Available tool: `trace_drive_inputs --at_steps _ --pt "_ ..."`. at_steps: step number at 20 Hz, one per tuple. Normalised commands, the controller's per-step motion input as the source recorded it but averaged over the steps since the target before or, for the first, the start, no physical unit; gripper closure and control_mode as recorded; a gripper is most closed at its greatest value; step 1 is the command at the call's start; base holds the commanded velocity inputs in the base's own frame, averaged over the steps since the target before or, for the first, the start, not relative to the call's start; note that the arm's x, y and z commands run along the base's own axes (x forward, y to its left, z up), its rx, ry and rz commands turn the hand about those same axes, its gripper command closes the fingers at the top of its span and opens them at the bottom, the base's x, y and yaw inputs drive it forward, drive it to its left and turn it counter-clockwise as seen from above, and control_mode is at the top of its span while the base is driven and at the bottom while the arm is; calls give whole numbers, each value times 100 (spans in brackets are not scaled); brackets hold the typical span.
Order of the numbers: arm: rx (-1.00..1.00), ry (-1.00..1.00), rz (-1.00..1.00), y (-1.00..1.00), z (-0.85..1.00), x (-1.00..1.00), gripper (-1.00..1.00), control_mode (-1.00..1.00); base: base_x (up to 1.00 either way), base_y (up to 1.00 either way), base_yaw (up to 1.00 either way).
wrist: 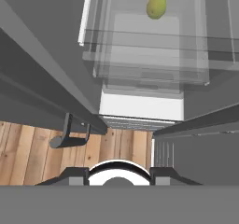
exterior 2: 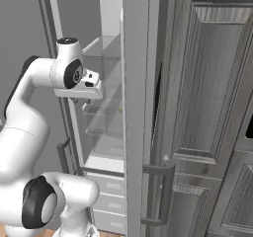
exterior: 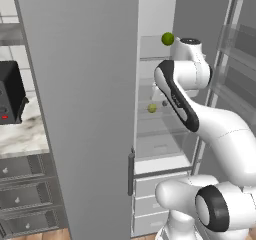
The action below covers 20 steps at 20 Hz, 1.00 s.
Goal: Fully open the fridge drawer.
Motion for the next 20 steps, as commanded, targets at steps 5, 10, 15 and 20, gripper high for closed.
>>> trace_drive_inputs --at_steps 5,10,15,20 --pt "0 0 0 0 0 -34 -100 -100 0 0 0" --pt "0 -1 0 0 -17 -62 -100 -100 0 0 0" --pt "0 -3 0 -4 -20 -29 -100 -100 0 0 0" --pt "0 0 0 -4 0 0 -100 100 0 -11 0"
